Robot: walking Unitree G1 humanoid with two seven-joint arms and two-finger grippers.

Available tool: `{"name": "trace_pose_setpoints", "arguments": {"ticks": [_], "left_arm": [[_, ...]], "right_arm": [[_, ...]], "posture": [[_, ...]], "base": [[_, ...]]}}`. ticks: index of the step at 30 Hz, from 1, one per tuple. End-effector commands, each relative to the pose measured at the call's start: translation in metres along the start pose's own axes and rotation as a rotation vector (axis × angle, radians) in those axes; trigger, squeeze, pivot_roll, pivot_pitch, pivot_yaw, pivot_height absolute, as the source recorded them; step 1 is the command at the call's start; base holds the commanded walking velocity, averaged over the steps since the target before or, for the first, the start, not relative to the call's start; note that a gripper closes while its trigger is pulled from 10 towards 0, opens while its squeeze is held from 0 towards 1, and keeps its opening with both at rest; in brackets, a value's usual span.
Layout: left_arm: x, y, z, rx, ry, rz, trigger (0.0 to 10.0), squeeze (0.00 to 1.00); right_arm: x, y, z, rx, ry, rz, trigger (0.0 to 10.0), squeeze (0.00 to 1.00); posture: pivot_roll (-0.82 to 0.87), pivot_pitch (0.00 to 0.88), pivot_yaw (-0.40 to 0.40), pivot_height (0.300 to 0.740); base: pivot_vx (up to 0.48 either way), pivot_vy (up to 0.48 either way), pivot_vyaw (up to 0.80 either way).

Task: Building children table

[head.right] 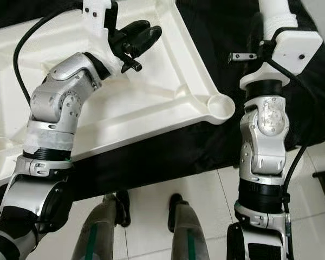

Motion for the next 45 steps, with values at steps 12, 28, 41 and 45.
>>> {"name": "trace_pose_setpoints", "arguments": {"ticks": [12, 28, 41, 45], "left_arm": [[0.006, 0.005, -0.008, -0.012, -0.046, 0.003, 10.0, 0.00], [0.013, -0.001, -0.008, -0.175, -0.088, 0.270, 10.0, 1.00], [0.040, -0.003, 0.001, -0.367, -0.171, 0.658, 10.0, 1.00], [0.044, -0.006, 0.003, -0.415, -0.167, 0.679, 10.0, 1.00]], "right_arm": [[0.046, 0.016, -0.023, 0.077, -0.205, 0.097, 10.0, 0.00], [0.043, 0.048, -0.017, 0.263, -0.225, 0.133, 10.0, 0.00], [0.006, 0.062, 0.029, 0.346, -0.071, 0.134, 10.0, 0.00], [-0.002, 0.068, 0.039, 0.371, -0.040, 0.138, 10.0, 0.00]], "posture": [[0.03, 0.030, 0.032, 0.740], [0.05, 0.000, 0.025, 0.740], [0.04, 0.000, 0.051, 0.740], [0.03, 0.000, 0.058, 0.740]], "base": [[0.000, 0.000, 0.00], [0.000, 0.000, 0.00], [0.000, 0.000, 0.00], [0.000, 0.000, 0.00]]}}
Point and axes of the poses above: a point about 5 cm out from each wrist's last joint towards the gripper, its own z axis pointing back from the gripper into the wrist, its own x axis along the axis of the wrist's last joint, y = z × x, the point moved 6 cm from there along -z, pointing out of the wrist towards the gripper, and after that the axes turned 1 degree about z, right-handed, at the moved point
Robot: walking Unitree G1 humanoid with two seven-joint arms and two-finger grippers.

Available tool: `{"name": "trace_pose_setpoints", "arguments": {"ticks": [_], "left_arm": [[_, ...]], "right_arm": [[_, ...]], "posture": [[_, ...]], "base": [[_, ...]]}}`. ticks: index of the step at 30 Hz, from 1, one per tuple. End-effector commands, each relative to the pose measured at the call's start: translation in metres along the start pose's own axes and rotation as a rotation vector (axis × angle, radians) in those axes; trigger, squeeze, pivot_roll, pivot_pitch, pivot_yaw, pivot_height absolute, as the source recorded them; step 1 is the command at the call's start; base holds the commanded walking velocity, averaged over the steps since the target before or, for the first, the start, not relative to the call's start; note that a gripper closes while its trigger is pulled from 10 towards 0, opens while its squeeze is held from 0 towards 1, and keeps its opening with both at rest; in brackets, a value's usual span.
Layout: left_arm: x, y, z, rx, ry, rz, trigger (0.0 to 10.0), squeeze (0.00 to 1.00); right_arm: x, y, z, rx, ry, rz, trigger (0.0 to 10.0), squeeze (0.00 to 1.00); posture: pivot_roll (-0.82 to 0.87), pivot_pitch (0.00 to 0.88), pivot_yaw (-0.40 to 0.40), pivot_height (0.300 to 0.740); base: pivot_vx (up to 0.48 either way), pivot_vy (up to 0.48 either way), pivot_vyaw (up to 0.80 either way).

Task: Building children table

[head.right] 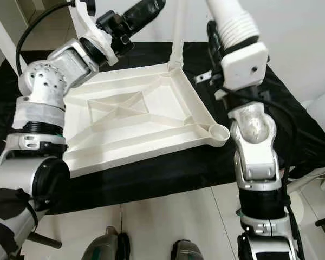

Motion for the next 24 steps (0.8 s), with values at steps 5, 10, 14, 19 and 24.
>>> {"name": "trace_pose_setpoints", "arguments": {"ticks": [5, 10, 14, 19, 24], "left_arm": [[-0.005, -0.035, -0.004, -0.277, 0.041, 0.016, 10.0, 0.00], [-0.020, -0.031, -0.009, -0.243, 0.105, -0.009, 10.0, 0.00], [-0.034, -0.025, -0.012, -0.212, 0.157, -0.017, 10.0, 0.00], [-0.039, -0.023, -0.013, -0.197, 0.167, 0.003, 10.0, 0.00], [-0.039, -0.023, -0.013, -0.200, 0.164, 0.008, 10.0, 0.00]], "right_arm": [[0.003, 0.018, 0.005, 0.062, -0.001, 0.011, 10.0, 0.00], [-0.002, 0.034, 0.009, 0.110, 0.015, 0.012, 10.0, 0.00], [-0.003, 0.044, 0.012, 0.136, 0.023, 0.011, 10.0, 0.00], [-0.003, 0.049, 0.013, 0.144, 0.026, 0.014, 10.0, 0.00], [-0.004, 0.053, 0.016, 0.157, 0.032, 0.013, 10.0, 0.00]], "posture": [[0.03, 0.000, 0.063, 0.740], [0.02, 0.000, 0.067, 0.740], [0.02, 0.000, 0.068, 0.740], [0.02, 0.000, 0.071, 0.740], [0.02, 0.003, 0.072, 0.740]], "base": [[0.000, 0.000, 0.00], [0.000, 0.000, 0.00], [0.000, 0.000, 0.00], [0.000, 0.000, 0.00], [0.000, 0.000, 0.00]]}}
Point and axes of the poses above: a point about 5 cm out from each wrist's last joint towards the gripper, its own z axis pointing back from the gripper into the wrist, its own x axis along the axis of the wrist's last joint, y = z × x, the point moved 6 cm from there along -z, pointing out of the wrist towards the gripper, and after that the axes turned 1 degree about z, right-handed, at the moved point
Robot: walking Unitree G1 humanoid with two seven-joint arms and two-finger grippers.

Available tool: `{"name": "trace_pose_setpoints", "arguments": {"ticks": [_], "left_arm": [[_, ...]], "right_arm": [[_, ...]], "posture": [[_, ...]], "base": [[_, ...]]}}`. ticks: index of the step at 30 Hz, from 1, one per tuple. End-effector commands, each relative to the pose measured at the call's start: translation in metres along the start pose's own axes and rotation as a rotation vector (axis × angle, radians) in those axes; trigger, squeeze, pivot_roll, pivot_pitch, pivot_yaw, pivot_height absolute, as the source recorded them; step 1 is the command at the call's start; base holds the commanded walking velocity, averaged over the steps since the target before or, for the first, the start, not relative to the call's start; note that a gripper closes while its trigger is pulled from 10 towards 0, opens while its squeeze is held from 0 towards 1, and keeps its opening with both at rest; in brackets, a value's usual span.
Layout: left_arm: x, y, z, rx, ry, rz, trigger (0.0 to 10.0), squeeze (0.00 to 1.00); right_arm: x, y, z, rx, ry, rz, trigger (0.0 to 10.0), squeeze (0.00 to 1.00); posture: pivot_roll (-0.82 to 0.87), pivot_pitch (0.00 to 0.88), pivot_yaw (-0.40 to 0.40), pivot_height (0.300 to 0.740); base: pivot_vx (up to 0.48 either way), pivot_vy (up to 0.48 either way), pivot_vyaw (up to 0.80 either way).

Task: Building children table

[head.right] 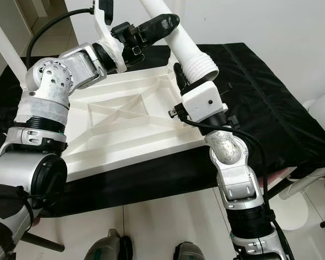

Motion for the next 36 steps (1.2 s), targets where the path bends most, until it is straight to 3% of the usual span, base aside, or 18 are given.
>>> {"name": "trace_pose_setpoints", "arguments": {"ticks": [1, 11, 15, 20, 36], "left_arm": [[0.002, -0.029, -0.002, -0.231, 0.000, 0.019, 10.0, 0.00], [0.009, -0.030, -0.009, -0.242, -0.020, 0.065, 10.0, 0.00], [0.002, -0.025, -0.011, -0.214, 0.007, 0.051, 10.0, 0.00], [-0.013, -0.017, -0.013, -0.165, 0.043, -0.048, 10.0, 0.00], [-0.003, -0.009, -0.022, -0.125, 0.030, 0.023, 10.0, 0.00]], "right_arm": [[0.007, 0.009, 0.001, 0.039, -0.028, 0.004, 10.0, 0.00], [0.002, 0.019, 0.006, 0.087, -0.004, 0.014, 10.0, 0.00], [0.001, 0.022, 0.008, 0.093, 0.005, 0.013, 10.0, 0.00], [-0.001, 0.022, 0.011, 0.083, 0.017, 0.011, 10.0, 0.00], [-0.007, 0.035, 0.018, 0.145, 0.041, 0.016, 10.0, 0.00]], "posture": [[0.02, 0.009, 0.071, 0.740], [0.02, 0.020, 0.067, 0.740], [0.01, 0.025, 0.070, 0.740], [0.01, 0.028, 0.072, 0.740], [0.00, 0.015, 0.060, 0.740]], "base": [[0.000, 0.000, 0.00], [0.000, 0.000, 0.00], [0.000, 0.000, 0.00], [0.000, 0.000, 0.00], [0.000, 0.000, 0.00]]}}
Point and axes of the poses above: a point about 5 cm out from each wrist's last joint towards the gripper, its own z axis pointing back from the gripper into the wrist, its own x axis along the axis of the wrist's last joint, y = z × x, the point moved 6 cm from there along -z, pointing out of the wrist towards the gripper, and after that the axes turned 1 degree about z, right-handed, at the moved point
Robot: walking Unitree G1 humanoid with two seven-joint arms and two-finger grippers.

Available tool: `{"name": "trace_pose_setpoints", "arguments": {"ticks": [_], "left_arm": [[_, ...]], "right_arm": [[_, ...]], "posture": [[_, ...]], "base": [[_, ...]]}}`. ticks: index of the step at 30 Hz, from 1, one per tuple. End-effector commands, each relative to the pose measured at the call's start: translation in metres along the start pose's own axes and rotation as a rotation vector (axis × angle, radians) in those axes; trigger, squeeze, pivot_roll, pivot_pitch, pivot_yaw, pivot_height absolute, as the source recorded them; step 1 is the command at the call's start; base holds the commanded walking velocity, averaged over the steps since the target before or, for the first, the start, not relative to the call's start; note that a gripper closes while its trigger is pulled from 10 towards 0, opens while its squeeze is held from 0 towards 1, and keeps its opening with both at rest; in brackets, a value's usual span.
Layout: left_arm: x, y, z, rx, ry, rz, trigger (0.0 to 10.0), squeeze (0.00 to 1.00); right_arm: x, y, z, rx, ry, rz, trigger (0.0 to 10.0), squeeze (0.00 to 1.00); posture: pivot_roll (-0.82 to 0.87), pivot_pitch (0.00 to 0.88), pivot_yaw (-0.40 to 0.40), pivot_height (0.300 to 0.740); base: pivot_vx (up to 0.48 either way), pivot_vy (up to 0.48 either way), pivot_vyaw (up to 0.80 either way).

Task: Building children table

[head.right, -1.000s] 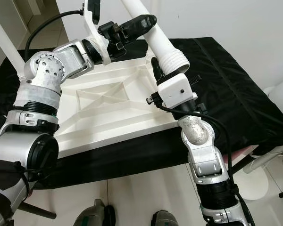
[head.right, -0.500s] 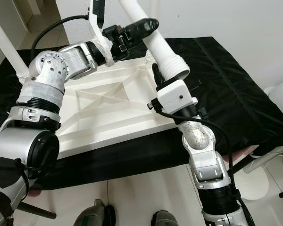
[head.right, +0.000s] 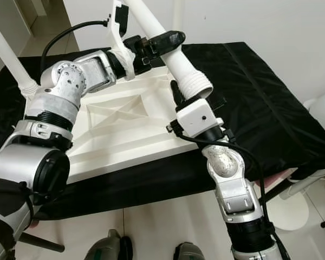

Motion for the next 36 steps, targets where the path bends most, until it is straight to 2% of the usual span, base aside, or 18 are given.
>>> {"name": "trace_pose_setpoints", "arguments": {"ticks": [1, 3, 5, 7, 9, 10, 14, 16, 17, 18, 28, 33, 34, 36], "left_arm": [[0.016, -0.028, -0.004, -0.185, -0.039, -0.030, 10.0, 0.00], [0.018, -0.025, -0.005, -0.169, -0.043, -0.028, 10.0, 0.00], [0.027, -0.013, -0.007, -0.082, -0.071, 0.012, 10.0, 0.00], [0.043, 0.004, -0.006, 0.038, -0.131, 0.088, 10.0, 0.00], [0.046, 0.006, -0.005, 0.058, -0.143, 0.093, 10.0, 0.00], [0.056, 0.008, -0.003, 0.074, -0.181, 0.126, 10.0, 0.00], [0.062, 0.009, -0.001, 0.092, -0.200, 0.127, 10.0, 0.00], [0.071, 0.014, 0.002, 0.132, -0.224, 0.089, 4.9, 0.00], [0.071, 0.014, 0.002, 0.132, -0.224, 0.089, 4.9, 0.00], [0.073, 0.015, 0.004, 0.138, -0.237, 0.097, 0.0, 0.00], [0.071, 0.018, 0.003, 0.149, -0.237, 0.129, 0.0, 0.00], [0.071, 0.019, 0.003, 0.152, -0.237, 0.112, 0.0, 0.00], [0.071, 0.020, 0.004, 0.156, -0.239, 0.116, 0.0, 0.00], [0.071, 0.021, 0.004, 0.166, -0.241, 0.118, 0.0, 0.00]], "right_arm": [[-0.001, 0.018, 0.002, 0.076, 0.000, 0.001, 10.0, 0.00], [-0.001, 0.019, 0.003, 0.079, 0.001, 0.003, 10.0, 0.00], [-0.003, 0.026, 0.006, 0.090, 0.009, 0.012, 10.0, 0.00], [-0.005, 0.033, 0.012, 0.098, 0.021, 0.029, 10.0, 0.00], [-0.006, 0.034, 0.013, 0.100, 0.025, 0.030, 10.0, 0.00], [-0.009, 0.037, 0.016, 0.102, 0.036, 0.041, 10.0, 0.00], [-0.010, 0.038, 0.018, 0.097, 0.043, 0.043, 10.0, 0.00], [-0.013, 0.039, 0.021, 0.082, 0.056, 0.039, 10.0, 0.00], [-0.013, 0.039, 0.021, 0.082, 0.056, 0.039, 10.0, 0.00], [-0.013, 0.040, 0.022, 0.080, 0.060, 0.042, 10.0, 0.00], [-0.019, 0.038, 0.027, 0.030, 0.083, 0.052, 10.0, 0.00], [-0.021, 0.037, 0.028, 0.012, 0.087, 0.042, 10.0, 0.00], [-0.021, 0.033, 0.028, -0.017, 0.087, 0.023, 10.0, 1.00], [-0.021, 0.030, 0.029, -0.047, 0.085, 0.011, 10.0, 1.00]], "posture": [[0.00, 0.014, 0.060, 0.740], [0.00, 0.013, 0.060, 0.740], [0.00, 0.012, 0.061, 0.740], [-0.01, 0.011, 0.063, 0.740], [-0.01, 0.011, 0.063, 0.740], [-0.01, 0.010, 0.066, 0.740], [-0.01, 0.011, 0.065, 0.740], [-0.01, 0.011, 0.069, 0.740], [-0.01, 0.011, 0.069, 0.740], [-0.01, 0.012, 0.076, 0.740], [-0.01, 0.019, 0.078, 0.740], [-0.01, 0.020, 0.079, 0.740], [0.00, 0.022, 0.077, 0.740], [-0.01, 0.023, 0.078, 0.740]], "base": [[0.000, 0.000, 0.00], [0.000, 0.000, 0.00], [0.000, 0.000, 0.00], [0.000, 0.000, 0.00], [0.000, 0.000, 0.00], [0.000, 0.000, 0.00], [0.000, 0.000, 0.00], [0.000, 0.000, 0.00], [0.000, 0.000, 0.00], [0.000, 0.000, 0.00], [0.000, 0.000, 0.00], [0.000, 0.000, 0.00], [0.000, 0.000, 0.00], [0.000, 0.000, 0.00]]}}
Point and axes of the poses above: a point about 5 cm out from each wrist's last joint towards the gripper, its own z axis pointing back from the gripper into the wrist, its own x axis along the axis of the wrist's last joint, y = z × x, the point moved 6 cm from there along -z, pointing out of the wrist towards the gripper, and after that the axes turned 1 degree about z, right-handed, at the moved point
